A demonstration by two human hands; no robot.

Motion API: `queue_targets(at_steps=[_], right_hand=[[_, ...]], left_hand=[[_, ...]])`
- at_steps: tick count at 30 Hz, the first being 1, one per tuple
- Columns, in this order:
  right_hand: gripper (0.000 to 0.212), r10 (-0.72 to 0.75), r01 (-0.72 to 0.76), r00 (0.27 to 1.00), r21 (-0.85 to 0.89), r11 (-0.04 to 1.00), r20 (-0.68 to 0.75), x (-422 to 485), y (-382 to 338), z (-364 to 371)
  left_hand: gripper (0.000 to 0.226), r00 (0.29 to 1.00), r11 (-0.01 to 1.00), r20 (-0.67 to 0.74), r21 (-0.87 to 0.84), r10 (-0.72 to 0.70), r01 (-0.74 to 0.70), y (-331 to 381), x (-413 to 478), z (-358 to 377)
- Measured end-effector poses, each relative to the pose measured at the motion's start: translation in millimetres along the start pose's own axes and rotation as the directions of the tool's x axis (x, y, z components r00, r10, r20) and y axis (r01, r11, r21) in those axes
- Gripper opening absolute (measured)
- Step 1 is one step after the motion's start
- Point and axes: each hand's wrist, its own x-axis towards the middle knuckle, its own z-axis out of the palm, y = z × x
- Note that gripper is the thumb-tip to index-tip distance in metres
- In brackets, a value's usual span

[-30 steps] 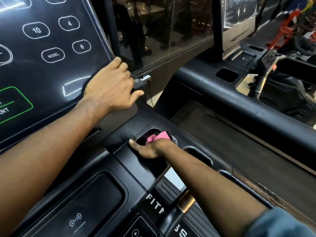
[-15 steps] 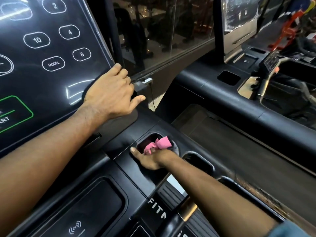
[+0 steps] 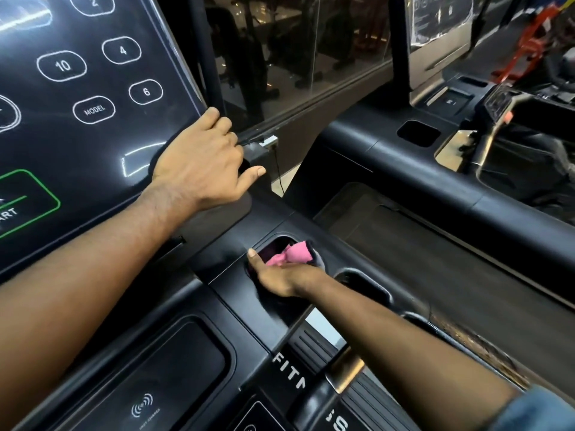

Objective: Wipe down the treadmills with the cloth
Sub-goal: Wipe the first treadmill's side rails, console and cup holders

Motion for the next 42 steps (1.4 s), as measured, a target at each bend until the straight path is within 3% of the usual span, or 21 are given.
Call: queue_targets(at_steps=[3,6,8,10,15,17,19,21,23,24,25,27,28,30,34,37,42], right_hand=[[0.115,0.014,-0.023,0.998,-0.153,0.988,-0.062,-1,-7,7],[0.109,-0.047,0.034,0.997,-0.183,0.983,-0.068,-18,-16,-6],[0.091,-0.108,0.104,0.994,-0.17,0.98,-0.014,-29,-15,-18],[0.061,-0.177,0.173,0.984,-0.168,0.971,-0.01,-28,-6,-23],[0.017,-0.319,0.309,0.938,-0.087,0.947,-0.134,-27,28,-25],[0.025,-0.347,0.371,0.912,0.081,0.925,-0.219,-28,39,-25],[0.022,-0.324,0.473,0.852,0.343,0.811,-0.41,-25,44,-25],[0.018,-0.183,0.596,0.72,0.461,0.658,-0.669,-31,46,-39],[0.017,-0.002,0.609,0.624,0.484,0.629,-0.781,-50,42,-57],[0.02,0.04,0.538,0.656,0.504,0.676,-0.753,-54,38,-60],[0.029,0.031,0.441,0.733,0.509,0.739,-0.68,-57,33,-58],[0.058,-0.07,0.219,0.922,0.362,0.906,-0.382,-49,19,-30],[0.072,-0.098,0.146,0.976,0.249,0.957,-0.195,-45,11,-12],[0.09,-0.096,0.103,0.994,0.168,0.98,-0.047,-41,-5,7],[0.087,-0.055,0.089,0.993,0.378,0.922,-0.102,-28,-27,6],[0.089,-0.061,0.096,0.969,0.14,0.986,-0.237,-26,-23,17],[0.056,-0.221,0.173,0.939,-0.193,0.966,-0.265,-45,-6,6]], left_hand=[[0.089,1.0,1.0,-0.026,0.007,-0.002,0.002,0,-2,2],[0.092,1.0,1.0,-0.011,-0.014,-0.002,0.002,0,0,2],[0.093,1.0,1.0,-0.029,-0.023,-0.001,0.0,0,2,1],[0.094,0.999,1.0,-0.037,-0.029,-0.011,0.01,0,2,0],[0.094,1.0,0.999,-0.01,-0.037,-0.011,0.01,0,1,0],[0.093,1.0,0.999,-0.015,-0.038,-0.014,0.014,-1,1,-1],[0.091,1.0,0.999,-0.009,-0.045,-0.017,0.017,-1,1,-2],[0.09,1.0,0.999,-0.014,-0.051,-0.019,0.018,-1,1,-1],[0.089,1.0,0.998,-0.008,-0.066,-0.024,0.023,-1,1,-2],[0.088,1.0,0.997,-0.009,-0.071,-0.026,0.026,-1,1,-2],[0.087,1.0,0.997,-0.013,-0.068,-0.026,0.025,0,1,-2],[0.087,1.0,0.998,-0.012,-0.053,-0.023,0.022,0,0,-2],[0.088,1.0,0.999,-0.011,-0.048,-0.023,0.023,-1,0,-1],[0.091,0.999,0.999,-0.019,-0.046,-0.028,0.027,0,0,0],[0.094,0.999,0.999,-0.009,-0.041,-0.036,0.036,1,2,0],[0.095,1.0,0.999,-0.002,-0.036,-0.029,0.029,0,1,-1],[0.094,1.0,0.999,-0.007,-0.029,-0.029,0.029,1,1,-2]])
